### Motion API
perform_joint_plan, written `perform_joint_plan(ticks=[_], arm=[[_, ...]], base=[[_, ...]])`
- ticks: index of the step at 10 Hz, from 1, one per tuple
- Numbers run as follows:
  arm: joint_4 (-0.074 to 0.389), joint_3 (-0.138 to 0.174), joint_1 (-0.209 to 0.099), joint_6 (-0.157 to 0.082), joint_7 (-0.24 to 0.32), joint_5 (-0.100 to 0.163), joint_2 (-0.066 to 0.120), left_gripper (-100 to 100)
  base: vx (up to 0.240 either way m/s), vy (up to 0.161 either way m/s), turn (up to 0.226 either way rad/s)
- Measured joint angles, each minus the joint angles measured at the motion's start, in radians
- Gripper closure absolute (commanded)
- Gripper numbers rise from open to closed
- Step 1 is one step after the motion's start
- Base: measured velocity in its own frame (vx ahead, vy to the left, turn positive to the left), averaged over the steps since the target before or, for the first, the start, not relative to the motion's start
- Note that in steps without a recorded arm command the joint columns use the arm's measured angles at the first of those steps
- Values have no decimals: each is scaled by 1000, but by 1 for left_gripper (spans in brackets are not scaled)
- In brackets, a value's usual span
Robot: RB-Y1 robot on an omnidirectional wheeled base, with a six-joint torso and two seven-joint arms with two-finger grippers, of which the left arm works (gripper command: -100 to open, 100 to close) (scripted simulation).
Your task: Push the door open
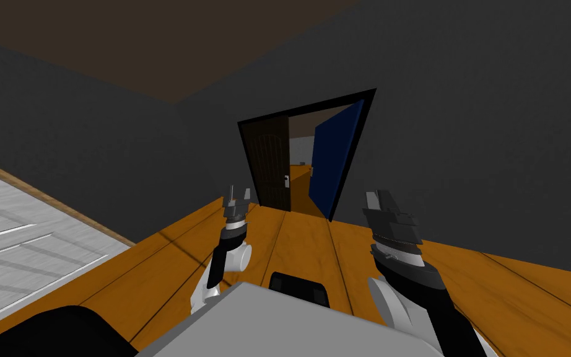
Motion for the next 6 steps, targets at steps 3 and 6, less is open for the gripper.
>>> perform_joint_plan(ticks=[3, 6], arm=[[65, 1, -46, 14, -8, -3, 9, -100], [143, 6, -91, 21, -11, -2, 24, -100]], base=[[87, 6, -3], [97, 23, -6]])
